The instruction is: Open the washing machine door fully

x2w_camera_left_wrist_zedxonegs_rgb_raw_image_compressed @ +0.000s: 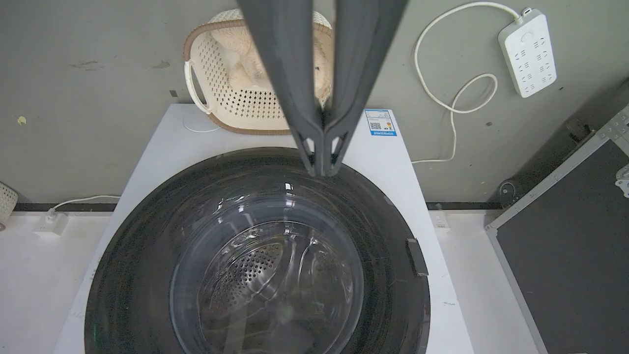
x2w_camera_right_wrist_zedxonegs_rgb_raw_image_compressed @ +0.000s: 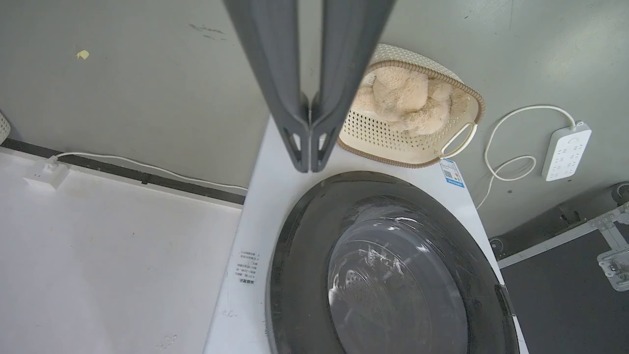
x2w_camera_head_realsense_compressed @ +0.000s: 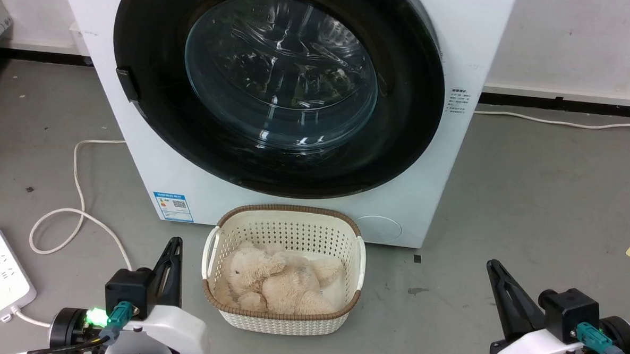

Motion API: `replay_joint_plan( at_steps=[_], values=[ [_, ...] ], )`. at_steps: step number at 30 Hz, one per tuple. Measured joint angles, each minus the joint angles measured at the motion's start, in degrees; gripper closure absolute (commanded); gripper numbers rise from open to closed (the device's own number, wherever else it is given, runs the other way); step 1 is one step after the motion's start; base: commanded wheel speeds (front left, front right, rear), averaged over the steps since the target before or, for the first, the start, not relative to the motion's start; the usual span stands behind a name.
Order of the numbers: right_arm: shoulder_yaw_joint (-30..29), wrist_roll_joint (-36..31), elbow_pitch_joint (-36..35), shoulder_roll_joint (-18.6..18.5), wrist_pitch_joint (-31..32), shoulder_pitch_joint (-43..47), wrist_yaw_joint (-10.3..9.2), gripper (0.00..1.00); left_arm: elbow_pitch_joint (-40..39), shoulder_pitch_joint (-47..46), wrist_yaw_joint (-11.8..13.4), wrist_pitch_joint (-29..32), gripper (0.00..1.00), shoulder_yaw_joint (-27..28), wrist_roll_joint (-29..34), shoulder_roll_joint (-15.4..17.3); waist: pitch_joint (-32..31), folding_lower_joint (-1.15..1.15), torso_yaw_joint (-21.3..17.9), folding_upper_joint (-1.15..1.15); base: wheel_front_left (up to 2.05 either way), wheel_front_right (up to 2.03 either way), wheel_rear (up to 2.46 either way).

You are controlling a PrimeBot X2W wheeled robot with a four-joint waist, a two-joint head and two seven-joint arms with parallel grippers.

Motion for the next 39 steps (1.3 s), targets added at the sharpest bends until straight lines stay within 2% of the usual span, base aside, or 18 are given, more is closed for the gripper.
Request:
replay_joint_plan(
  at_steps=[39],
  values=[
    [0.0,0.0,0.0,0.0,0.0,0.0,0.00,1.00,0.0,0.0,0.0,0.0,1.00,0.0,0.0,0.0,0.0,0.00,0.0,0.00,0.00,0.00,0.00]
  ],
)
